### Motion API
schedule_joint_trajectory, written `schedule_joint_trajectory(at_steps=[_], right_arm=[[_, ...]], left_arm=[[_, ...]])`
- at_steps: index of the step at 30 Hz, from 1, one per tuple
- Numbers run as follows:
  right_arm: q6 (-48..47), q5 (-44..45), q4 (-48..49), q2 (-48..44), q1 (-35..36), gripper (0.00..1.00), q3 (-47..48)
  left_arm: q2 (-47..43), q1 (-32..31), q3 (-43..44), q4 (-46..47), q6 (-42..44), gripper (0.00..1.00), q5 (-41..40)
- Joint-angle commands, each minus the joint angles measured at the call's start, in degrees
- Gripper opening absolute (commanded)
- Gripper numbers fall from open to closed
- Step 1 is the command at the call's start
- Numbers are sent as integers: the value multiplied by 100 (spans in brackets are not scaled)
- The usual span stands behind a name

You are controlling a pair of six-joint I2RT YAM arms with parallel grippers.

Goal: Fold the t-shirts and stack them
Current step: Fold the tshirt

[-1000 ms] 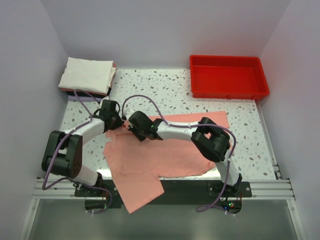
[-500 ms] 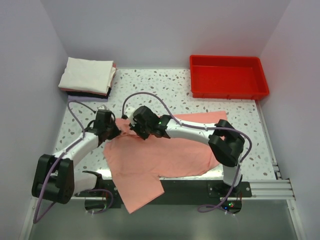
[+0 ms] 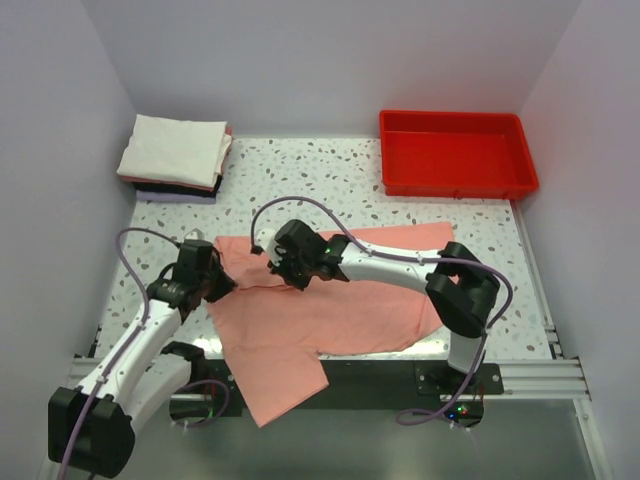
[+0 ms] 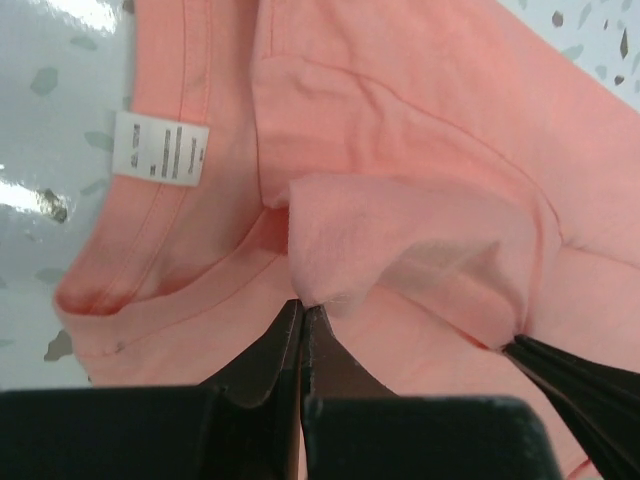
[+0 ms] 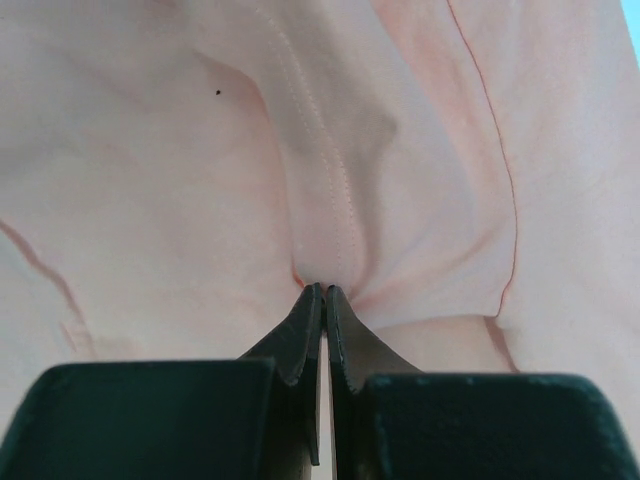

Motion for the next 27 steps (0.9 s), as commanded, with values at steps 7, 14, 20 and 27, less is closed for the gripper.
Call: schedule_joint_trajectory(at_steps=[7,14,20,27], right_arm=[[-250,-408,-176,-514,-25,0,-108],[-294,-618,-378,-575,-25,0,-187],[-312,-680,-633,-628,-33,0,-240],[-250,-838,-791,-874,-33,18,-565]], left_arm=[[-599,-175,288,-1376,-295,0,439],[-651,-184,683,-2308,-382,0,20],[-608,-184,720,-2485,-31,0,280],[-660,-307,728,-2520,-57,10,563]])
